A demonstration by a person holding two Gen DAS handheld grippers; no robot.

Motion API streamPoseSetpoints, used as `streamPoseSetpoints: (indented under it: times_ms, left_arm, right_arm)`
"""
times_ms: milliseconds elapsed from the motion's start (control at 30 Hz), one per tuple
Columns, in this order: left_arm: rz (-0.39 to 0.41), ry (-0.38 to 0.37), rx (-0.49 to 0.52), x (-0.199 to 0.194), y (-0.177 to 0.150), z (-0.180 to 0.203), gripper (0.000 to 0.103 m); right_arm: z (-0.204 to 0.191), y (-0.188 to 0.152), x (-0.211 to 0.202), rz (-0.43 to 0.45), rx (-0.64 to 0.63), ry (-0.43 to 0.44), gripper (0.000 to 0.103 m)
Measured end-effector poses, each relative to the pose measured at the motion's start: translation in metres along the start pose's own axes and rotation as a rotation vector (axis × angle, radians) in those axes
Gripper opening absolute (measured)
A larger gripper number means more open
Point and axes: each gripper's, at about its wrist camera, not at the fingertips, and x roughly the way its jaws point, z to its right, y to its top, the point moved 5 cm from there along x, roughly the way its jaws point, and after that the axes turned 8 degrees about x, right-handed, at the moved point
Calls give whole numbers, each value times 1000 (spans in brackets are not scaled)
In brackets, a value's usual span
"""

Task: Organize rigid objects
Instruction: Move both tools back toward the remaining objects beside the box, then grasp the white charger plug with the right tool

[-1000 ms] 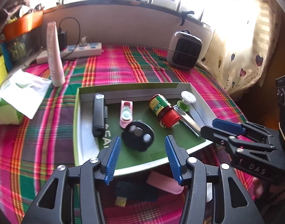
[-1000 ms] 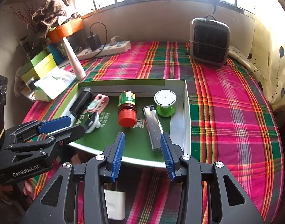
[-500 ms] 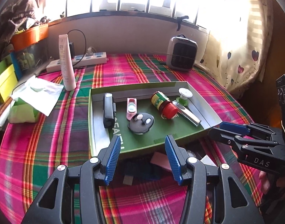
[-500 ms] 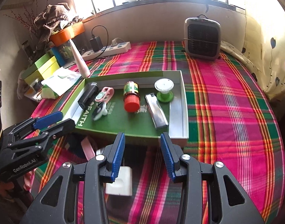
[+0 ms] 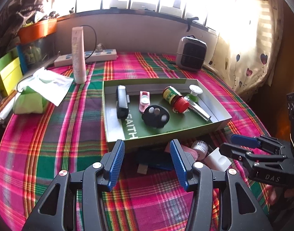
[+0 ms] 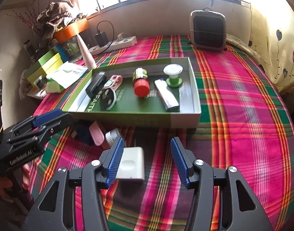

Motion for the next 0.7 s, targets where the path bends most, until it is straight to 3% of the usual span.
streamPoseSetpoints:
  times_ms: [367,700]
  left_arm:
    - [-10,-29,-88,4,-9,-21,49]
    - [-31,-52,-116,10,-13,-26,49]
  right_arm:
    - [-17,-15,9,-43,-38,16,57]
    - [-20,-21,18,-63,-81,-47,57]
